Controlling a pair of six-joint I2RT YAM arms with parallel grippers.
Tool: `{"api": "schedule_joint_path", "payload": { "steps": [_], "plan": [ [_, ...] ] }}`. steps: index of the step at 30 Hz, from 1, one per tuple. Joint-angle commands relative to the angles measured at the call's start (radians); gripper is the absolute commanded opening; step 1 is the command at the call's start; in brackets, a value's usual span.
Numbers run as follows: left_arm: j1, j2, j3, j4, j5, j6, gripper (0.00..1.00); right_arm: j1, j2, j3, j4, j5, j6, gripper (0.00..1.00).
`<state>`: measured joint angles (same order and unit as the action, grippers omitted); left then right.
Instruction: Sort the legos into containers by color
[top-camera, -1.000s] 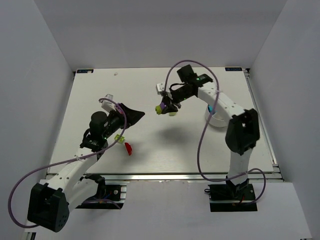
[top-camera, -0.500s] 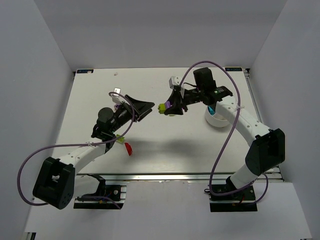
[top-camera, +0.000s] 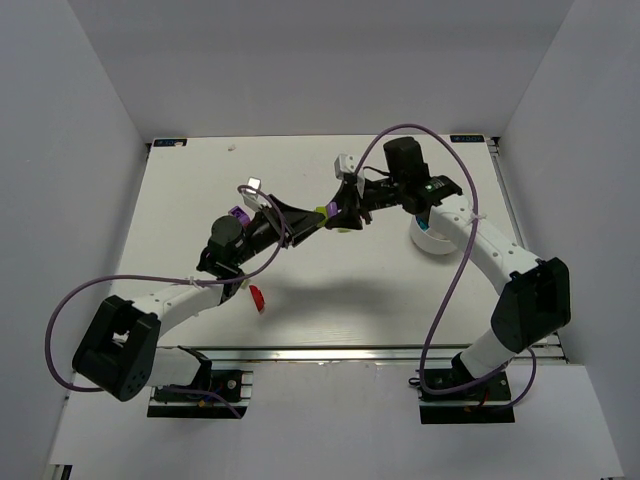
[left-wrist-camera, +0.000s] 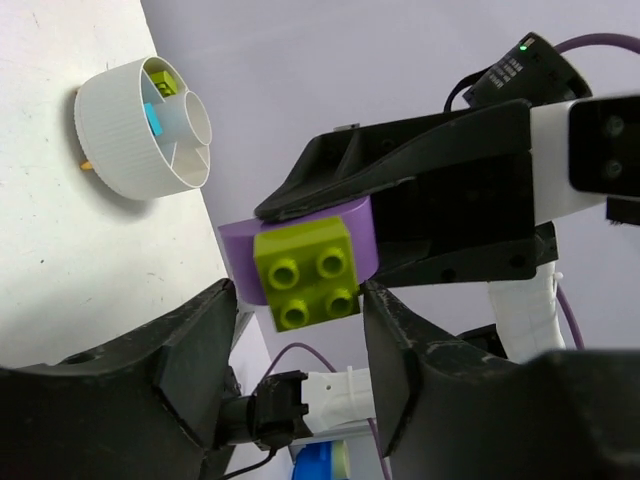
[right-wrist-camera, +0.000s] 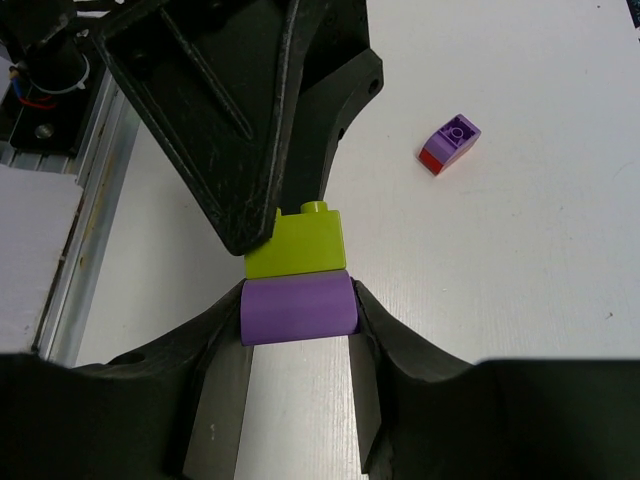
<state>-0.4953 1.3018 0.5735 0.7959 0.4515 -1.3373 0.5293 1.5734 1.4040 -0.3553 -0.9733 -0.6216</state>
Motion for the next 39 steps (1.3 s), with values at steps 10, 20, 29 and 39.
{"api": "schedule_joint_path", "payload": {
  "steps": [10, 20, 29, 39],
  "plan": [
    [-0.005, 0.027, 0.057, 0.028, 0.015, 0.001, 0.2, 0.035, -0.124, -0.098, -0.004, 0.154, -0.168, 0.0],
    [0.006, -0.004, 0.209, -0.444, -0.004, 0.303, 0.0, -0.087, -0.24, -0.2, 0.006, 0.28, -0.192, 0.0],
    [-0.051, 0.356, 0.573, -0.48, 0.072, 0.409, 0.0, -0.424, -0.354, -0.227, 0.061, 0.311, -0.027, 0.0],
    [-0.213, 0.944, 1.307, -0.584, 0.043, 0.59, 0.0, -0.555, -0.415, -0.261, 0.068, 0.42, 0.103, 0.0]
  ]
}}
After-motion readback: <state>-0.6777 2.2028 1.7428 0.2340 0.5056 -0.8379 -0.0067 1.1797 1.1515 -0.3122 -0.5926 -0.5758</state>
